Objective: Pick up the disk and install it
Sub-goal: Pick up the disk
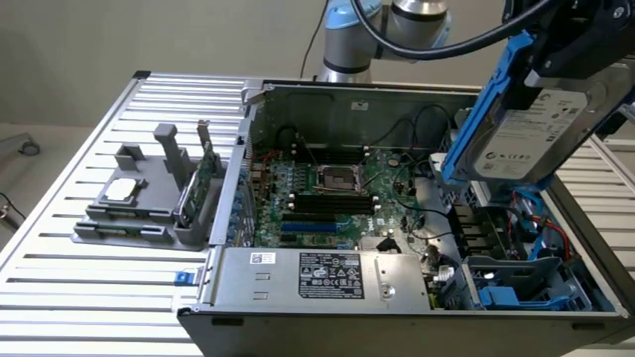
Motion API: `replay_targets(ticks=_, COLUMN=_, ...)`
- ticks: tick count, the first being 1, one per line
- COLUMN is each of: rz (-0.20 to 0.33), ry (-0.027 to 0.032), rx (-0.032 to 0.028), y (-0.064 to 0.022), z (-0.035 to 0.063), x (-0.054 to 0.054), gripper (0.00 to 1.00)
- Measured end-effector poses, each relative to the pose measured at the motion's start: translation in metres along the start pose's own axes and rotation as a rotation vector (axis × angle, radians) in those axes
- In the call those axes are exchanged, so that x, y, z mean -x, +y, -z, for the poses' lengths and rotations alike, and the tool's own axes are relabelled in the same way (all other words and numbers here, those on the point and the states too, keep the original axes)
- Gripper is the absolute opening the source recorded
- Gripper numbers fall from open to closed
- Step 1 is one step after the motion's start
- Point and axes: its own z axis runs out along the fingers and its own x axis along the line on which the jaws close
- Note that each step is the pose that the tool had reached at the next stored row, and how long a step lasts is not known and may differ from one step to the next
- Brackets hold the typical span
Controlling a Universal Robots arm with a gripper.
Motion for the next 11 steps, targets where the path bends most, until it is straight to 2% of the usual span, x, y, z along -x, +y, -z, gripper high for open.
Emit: replay_targets(ticks=11, rz=0.0, ry=-0.0001, rx=0.0043, y=-0.0254, z=0.0021, x=-0.034, gripper=0.33)
